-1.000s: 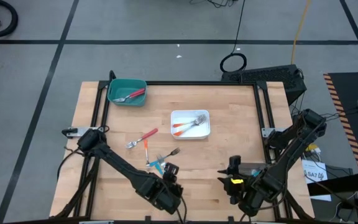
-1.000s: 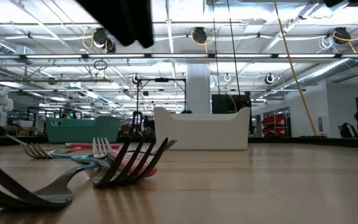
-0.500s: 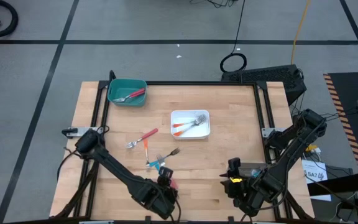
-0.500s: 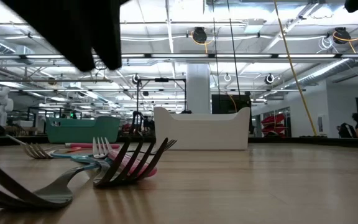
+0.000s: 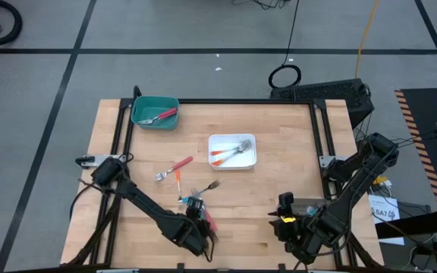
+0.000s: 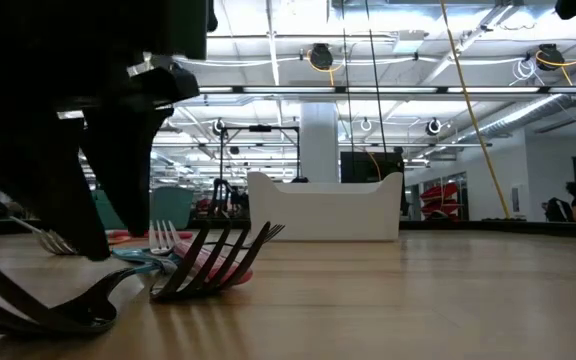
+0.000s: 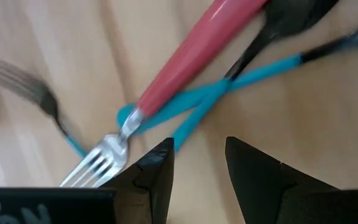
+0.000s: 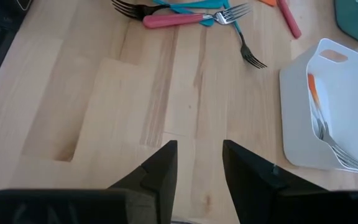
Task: Sort silverware by color (type)
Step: Put the blue fork into the black bin
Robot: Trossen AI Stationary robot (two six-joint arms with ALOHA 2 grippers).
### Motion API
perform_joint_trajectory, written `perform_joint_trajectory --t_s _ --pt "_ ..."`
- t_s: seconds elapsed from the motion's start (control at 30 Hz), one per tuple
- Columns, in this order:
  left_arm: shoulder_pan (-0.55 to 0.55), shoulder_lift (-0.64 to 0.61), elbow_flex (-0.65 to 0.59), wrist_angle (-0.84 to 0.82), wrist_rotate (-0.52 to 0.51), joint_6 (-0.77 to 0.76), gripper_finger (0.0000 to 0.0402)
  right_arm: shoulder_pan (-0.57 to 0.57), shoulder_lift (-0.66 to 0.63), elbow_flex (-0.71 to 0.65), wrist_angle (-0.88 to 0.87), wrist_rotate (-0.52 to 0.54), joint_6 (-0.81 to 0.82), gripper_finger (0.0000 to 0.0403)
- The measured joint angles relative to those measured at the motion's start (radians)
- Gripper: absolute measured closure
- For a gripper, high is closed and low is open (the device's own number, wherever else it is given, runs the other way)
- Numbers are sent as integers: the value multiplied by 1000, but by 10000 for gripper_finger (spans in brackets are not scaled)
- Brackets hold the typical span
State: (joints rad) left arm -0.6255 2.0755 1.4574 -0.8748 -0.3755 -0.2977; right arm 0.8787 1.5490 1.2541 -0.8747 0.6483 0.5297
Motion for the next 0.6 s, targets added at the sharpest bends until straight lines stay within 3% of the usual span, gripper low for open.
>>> perform_joint_trajectory --t_s 0.17,0.33,0.6 --pt "9 -117 -92 62 -14 -8 248 0 0 0 0 0 0 282" --pt "10 -250 -225 330 -7 50 248 0 0 0 -2 0 0 282" --pt "10 -266 -385 509 9 39 248 0 0 0 -4 0 8 282"
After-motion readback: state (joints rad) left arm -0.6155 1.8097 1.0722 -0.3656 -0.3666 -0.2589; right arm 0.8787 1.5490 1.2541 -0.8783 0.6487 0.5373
